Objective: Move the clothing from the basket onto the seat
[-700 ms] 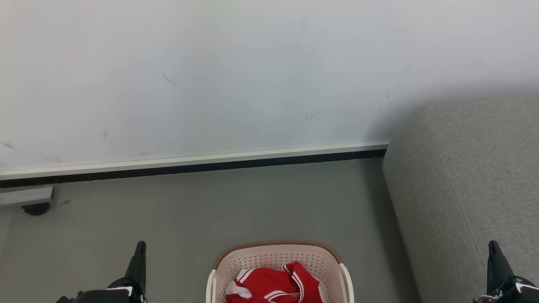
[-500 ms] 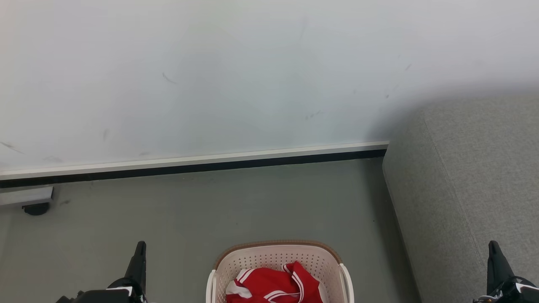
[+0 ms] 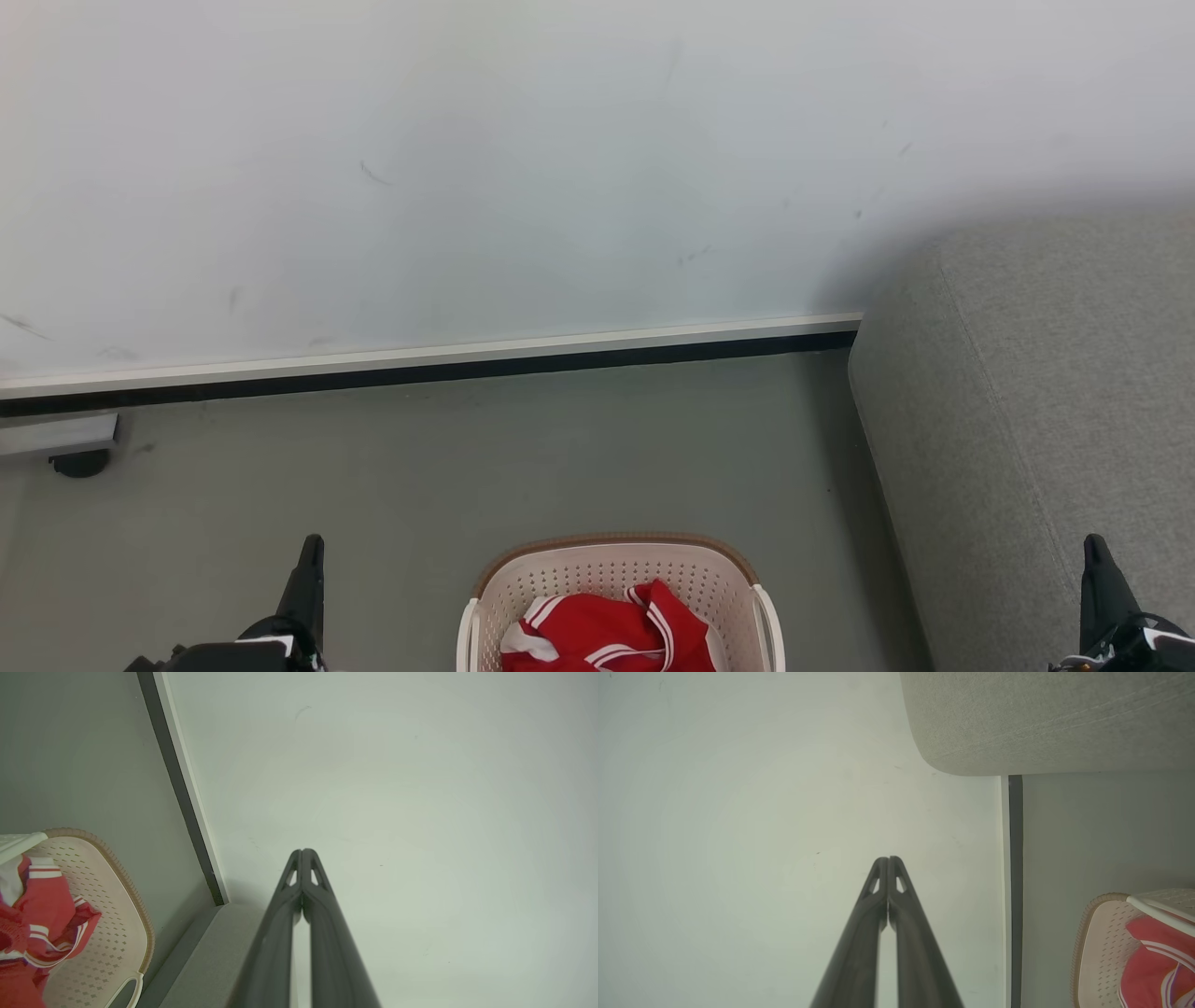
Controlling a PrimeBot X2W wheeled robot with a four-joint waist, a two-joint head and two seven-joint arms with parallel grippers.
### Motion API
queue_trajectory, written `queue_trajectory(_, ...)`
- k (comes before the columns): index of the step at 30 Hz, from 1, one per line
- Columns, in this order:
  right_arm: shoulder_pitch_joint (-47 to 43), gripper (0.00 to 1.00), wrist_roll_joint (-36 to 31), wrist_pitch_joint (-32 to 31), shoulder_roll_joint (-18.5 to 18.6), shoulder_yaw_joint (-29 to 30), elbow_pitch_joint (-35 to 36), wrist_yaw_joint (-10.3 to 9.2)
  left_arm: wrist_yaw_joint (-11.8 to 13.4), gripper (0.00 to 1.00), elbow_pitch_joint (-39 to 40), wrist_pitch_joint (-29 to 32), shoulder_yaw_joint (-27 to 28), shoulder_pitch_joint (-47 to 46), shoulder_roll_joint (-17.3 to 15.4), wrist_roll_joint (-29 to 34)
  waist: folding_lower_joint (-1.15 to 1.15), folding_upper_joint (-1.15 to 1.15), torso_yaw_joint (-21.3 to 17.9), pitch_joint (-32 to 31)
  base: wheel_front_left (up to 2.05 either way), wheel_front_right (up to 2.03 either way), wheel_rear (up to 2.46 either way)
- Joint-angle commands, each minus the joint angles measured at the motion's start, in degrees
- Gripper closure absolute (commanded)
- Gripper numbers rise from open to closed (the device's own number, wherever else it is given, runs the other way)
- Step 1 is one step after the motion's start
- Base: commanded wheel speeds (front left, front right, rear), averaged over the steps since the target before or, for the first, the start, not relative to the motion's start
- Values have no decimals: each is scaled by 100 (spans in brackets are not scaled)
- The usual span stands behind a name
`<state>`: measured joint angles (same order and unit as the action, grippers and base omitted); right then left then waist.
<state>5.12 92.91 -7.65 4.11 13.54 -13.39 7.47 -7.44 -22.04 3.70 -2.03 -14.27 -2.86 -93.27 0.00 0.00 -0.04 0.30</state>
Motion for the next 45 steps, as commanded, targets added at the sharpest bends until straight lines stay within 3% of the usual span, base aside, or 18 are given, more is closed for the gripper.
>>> queue_trajectory(1, 3, 100, -5, -36, -15, 5, -1, 4, -8, 100, -11, -4, 8, -44, -1, -50, 0, 0, 0, 0, 0, 0, 0)
queue_trajectory(2, -7, 0, -1, 4, -4, -1, -24, 0, -1, 0, -10, 0, -5, 10, 0, 2, 0, 0, 0, 0, 0, 0, 0)
queue_trajectory(14, -204, 0, -70, 131, -80, -204, -232, 0, 5, 0, -37, -126, -58, 379, 24, 13, 0, 0, -10, -23, 0, 0, 0)
queue_trajectory(21, -201, 0, -374, 383, 20, -582, -203, 0, 4, 0, 167, -318, -106, 531, -16, 349, 0, 0, -24, -51, 0, 0, 0)
queue_trajectory(33, -178, 0, -1714, 708, 0, -895, -254, 1, 2, 0, 652, -582, 143, 761, 15, 1790, 0, 0, -43, -87, 0, 0, 0)
queue_trajectory(45, -184, 0, -3476, 985, 74, -1394, 58, 1, 0, 0, 966, -811, 84, 946, 10, 3069, 0, 0, -55, -118, 0, 0, 0)
